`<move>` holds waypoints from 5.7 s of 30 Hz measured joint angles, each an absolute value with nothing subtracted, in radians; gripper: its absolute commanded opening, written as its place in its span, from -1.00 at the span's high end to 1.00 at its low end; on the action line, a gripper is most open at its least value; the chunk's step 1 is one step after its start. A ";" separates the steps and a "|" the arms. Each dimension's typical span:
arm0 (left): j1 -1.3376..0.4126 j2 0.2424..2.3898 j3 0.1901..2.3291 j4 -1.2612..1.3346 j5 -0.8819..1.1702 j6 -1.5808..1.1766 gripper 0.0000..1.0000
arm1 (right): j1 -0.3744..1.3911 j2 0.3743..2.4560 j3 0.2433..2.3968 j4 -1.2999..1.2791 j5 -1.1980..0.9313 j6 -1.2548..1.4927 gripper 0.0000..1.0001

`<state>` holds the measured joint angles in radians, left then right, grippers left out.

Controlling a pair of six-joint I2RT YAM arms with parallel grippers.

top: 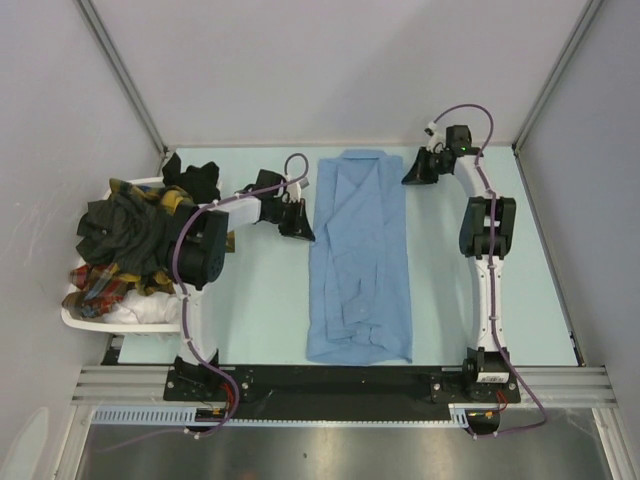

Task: Fold and stack the long sleeve shirts
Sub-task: Fold the shirt

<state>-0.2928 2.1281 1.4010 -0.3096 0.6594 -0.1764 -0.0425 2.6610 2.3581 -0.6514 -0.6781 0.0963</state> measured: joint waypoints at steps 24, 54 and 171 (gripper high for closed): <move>-0.260 1.831 1.326 -0.308 0.601 0.047 0.03 | 0.008 2.428 2.192 -0.692 -0.694 -0.090 0.28; -0.922 0.957 0.455 -0.345 0.511 0.882 -0.78 | 0.267 1.066 0.648 -1.047 -0.750 -1.565 -0.48; -0.433 1.899 1.083 0.103 0.945 -0.424 -0.48 | 0.170 1.991 1.306 -0.462 -1.152 -0.043 0.26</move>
<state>-0.4332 1.8988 1.0832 0.1028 0.9455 -0.4240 0.1703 1.9915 1.3060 -0.4618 -1.1522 -0.0425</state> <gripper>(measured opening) 0.754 0.390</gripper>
